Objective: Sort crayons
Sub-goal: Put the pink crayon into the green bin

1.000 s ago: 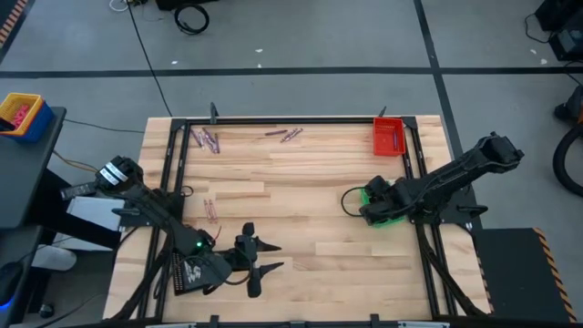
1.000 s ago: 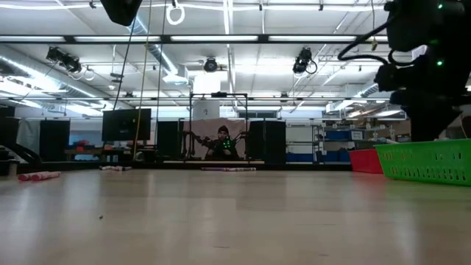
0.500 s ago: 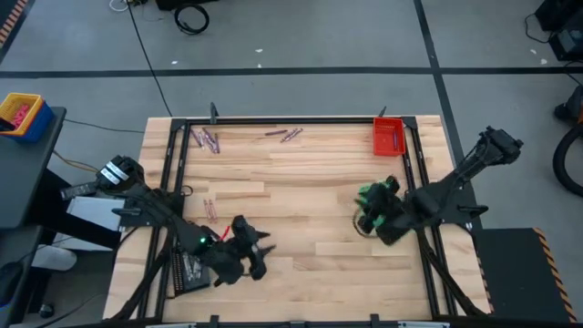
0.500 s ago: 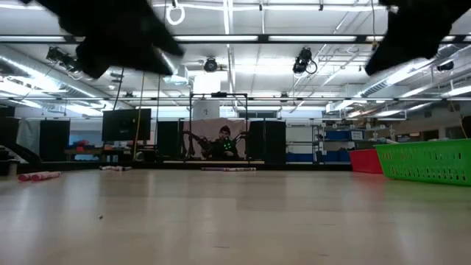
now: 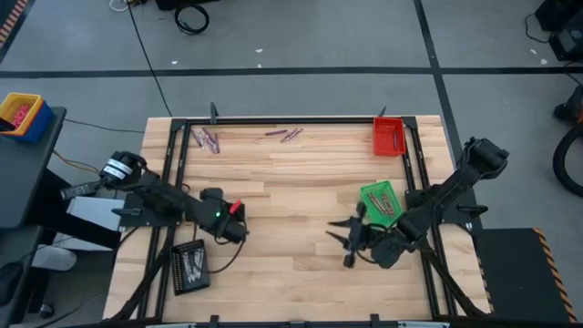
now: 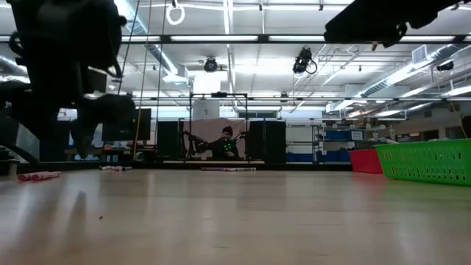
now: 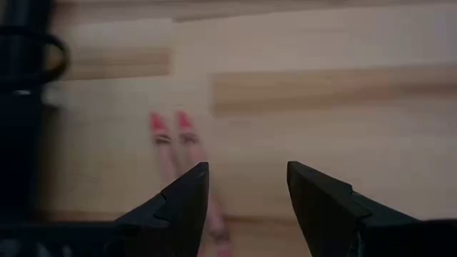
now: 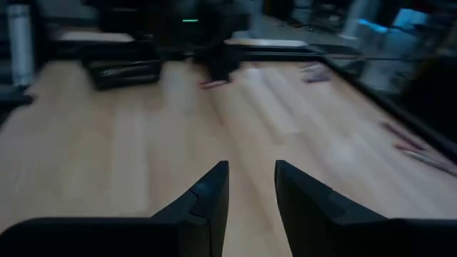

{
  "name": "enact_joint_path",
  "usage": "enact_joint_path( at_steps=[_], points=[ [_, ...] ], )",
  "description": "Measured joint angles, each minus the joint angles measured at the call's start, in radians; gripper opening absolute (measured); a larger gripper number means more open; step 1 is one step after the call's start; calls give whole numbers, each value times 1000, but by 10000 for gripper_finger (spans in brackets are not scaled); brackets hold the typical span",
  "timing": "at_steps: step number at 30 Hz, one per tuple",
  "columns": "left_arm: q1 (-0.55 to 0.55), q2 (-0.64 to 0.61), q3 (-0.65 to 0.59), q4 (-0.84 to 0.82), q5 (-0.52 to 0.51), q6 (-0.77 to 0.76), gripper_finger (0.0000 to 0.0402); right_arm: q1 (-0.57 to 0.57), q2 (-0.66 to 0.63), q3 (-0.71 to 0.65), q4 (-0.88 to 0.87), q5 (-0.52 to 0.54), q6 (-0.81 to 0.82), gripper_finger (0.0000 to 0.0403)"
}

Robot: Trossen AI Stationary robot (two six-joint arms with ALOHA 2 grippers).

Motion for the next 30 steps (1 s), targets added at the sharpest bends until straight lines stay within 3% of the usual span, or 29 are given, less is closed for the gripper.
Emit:
enact_joint_path(
  at_steps=[7, 24, 30],
  points=[
    [45, 2, -55, 82, 16, -50, 203, -2, 72, 0, 68, -56, -28, 118],
    [44, 0, -165, 212, 8, -105, 203, -9, 72, 0, 96, -79, -28, 118],
    [40, 2, -167, 234, 3, -71, 164, -11, 72, 0, 100, -79, -25, 118]
  ],
)
